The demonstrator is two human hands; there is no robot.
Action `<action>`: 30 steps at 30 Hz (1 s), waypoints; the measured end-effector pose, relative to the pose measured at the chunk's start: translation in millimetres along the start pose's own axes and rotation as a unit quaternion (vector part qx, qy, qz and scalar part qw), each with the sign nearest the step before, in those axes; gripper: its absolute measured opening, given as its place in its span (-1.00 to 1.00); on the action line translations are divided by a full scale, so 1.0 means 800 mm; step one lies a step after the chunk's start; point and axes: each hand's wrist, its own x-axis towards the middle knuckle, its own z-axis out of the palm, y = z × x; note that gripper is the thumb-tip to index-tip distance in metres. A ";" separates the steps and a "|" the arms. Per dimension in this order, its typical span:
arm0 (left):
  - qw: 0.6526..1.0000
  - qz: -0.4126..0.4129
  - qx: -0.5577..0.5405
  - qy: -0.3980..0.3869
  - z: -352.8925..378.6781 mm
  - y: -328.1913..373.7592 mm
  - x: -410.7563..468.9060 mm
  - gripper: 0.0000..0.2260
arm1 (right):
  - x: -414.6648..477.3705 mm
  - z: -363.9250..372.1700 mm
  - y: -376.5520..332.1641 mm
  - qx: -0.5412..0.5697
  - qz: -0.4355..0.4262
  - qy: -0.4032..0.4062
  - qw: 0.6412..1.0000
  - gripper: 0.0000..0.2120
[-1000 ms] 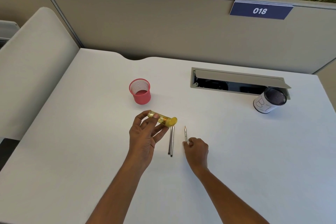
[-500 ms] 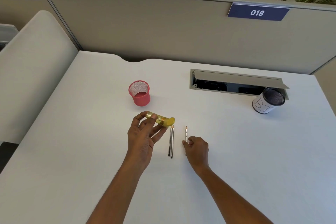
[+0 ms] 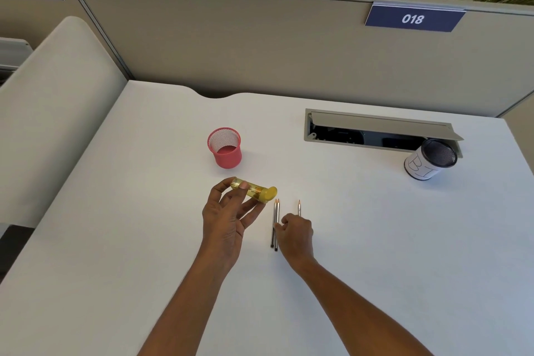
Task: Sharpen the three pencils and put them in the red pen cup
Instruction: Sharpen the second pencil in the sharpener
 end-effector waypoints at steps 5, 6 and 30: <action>1.000 -0.002 -0.003 0.001 -0.004 0.001 0.000 -0.78 | -0.001 -0.002 0.002 -0.012 0.014 -0.008 1.000 -0.87; 1.000 -0.002 -0.003 0.001 -0.004 0.002 0.001 -0.78 | -0.002 -0.003 0.003 -0.017 0.016 -0.007 1.000 -0.86; 1.000 -0.010 -0.010 0.004 0.005 0.001 0.000 -0.79 | -0.004 -0.019 -0.016 -0.028 0.130 -0.048 0.990 -0.84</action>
